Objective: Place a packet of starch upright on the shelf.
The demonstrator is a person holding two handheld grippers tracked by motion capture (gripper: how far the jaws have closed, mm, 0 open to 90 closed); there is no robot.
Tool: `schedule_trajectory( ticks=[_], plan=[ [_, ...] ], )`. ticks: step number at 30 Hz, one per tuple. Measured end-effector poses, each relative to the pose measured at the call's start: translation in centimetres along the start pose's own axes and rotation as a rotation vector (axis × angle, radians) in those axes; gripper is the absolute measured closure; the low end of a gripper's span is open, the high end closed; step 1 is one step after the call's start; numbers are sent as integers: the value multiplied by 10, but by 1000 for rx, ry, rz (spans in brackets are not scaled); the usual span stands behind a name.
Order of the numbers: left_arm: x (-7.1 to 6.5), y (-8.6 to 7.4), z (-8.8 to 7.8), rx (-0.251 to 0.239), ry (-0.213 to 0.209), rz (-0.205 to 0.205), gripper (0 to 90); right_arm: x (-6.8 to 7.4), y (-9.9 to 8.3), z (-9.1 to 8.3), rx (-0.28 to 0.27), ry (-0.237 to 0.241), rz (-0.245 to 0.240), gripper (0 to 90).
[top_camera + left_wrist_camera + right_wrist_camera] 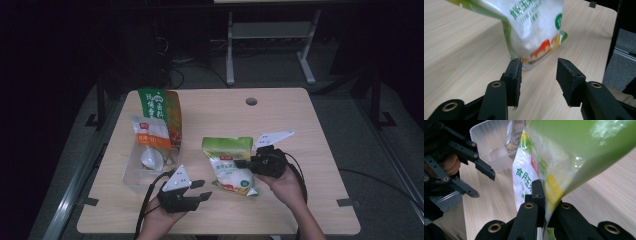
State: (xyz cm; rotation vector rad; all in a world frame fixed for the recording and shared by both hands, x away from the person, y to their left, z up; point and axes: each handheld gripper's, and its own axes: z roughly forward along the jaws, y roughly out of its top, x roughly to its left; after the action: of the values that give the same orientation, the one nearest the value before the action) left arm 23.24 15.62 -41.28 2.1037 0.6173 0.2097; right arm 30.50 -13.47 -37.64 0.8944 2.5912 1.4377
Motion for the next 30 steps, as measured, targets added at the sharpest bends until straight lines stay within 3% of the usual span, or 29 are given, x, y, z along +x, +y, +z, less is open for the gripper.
schedule_trajectory(
  ticks=[7, 12, 18, 21, 30],
  plan=[
    [-5, -9, -7, 11, -5, 15, 487, 3, 12, -5, 10, -8, -14, 900],
    [-7, -15, -11, -12, -10, -3, 459, 4, 20, -6, 22, -7, -25, 900],
    [-12, -17, -13, -22, -22, 5, 440, 8, 33, -7, 29, 5, -34, 900],
    [-15, -19, -12, -16, -23, 30, 428, 11, 41, -8, 28, 9, -40, 900],
    [-20, -20, -10, 1, -39, 43, 398, 18, 64, -7, 28, 34, -62, 900]
  ],
)
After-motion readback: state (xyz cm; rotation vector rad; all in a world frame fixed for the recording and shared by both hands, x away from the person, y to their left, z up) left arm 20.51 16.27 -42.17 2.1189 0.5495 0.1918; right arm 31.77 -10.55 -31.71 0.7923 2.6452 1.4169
